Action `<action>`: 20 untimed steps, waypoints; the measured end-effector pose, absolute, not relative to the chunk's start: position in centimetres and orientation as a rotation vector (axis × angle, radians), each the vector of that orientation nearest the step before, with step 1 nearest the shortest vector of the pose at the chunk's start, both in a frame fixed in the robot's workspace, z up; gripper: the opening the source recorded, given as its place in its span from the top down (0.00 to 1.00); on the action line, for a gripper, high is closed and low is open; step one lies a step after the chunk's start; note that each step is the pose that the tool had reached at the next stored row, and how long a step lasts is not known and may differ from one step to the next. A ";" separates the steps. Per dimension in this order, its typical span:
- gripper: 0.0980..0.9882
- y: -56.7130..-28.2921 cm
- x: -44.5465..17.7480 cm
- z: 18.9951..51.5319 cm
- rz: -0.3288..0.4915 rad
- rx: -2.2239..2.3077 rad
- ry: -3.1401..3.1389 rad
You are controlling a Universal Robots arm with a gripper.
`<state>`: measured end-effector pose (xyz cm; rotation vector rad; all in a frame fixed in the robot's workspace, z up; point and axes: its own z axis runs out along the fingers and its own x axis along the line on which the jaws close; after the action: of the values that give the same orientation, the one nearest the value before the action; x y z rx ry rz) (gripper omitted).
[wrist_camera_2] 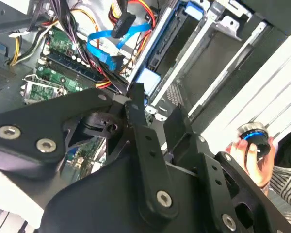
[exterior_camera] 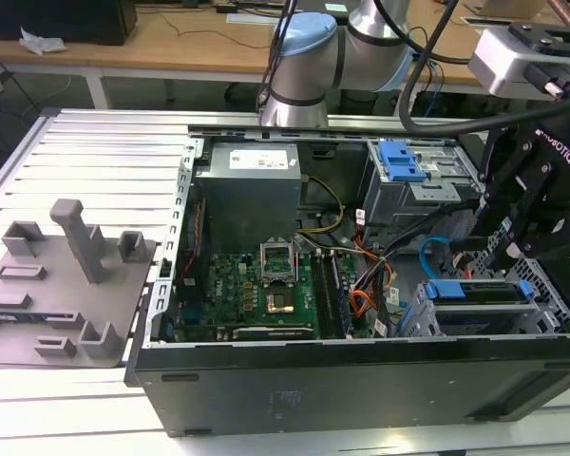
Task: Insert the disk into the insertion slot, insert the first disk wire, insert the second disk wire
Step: 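Insert the disk into the insertion slot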
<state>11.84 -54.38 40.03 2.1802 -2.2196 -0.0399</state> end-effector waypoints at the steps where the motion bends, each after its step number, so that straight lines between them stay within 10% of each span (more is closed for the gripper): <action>1: 0.62 -54.4 11.8 40.0 -0.040 2.180 -2.220; 8: 0.99 -54.4 11.8 40.0 -0.040 2.180 -2.220; 20: 0.99 -54.3 13.8 39.4 -0.047 2.177 -2.216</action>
<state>13.83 -54.29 39.37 2.1767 -2.2163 -0.0465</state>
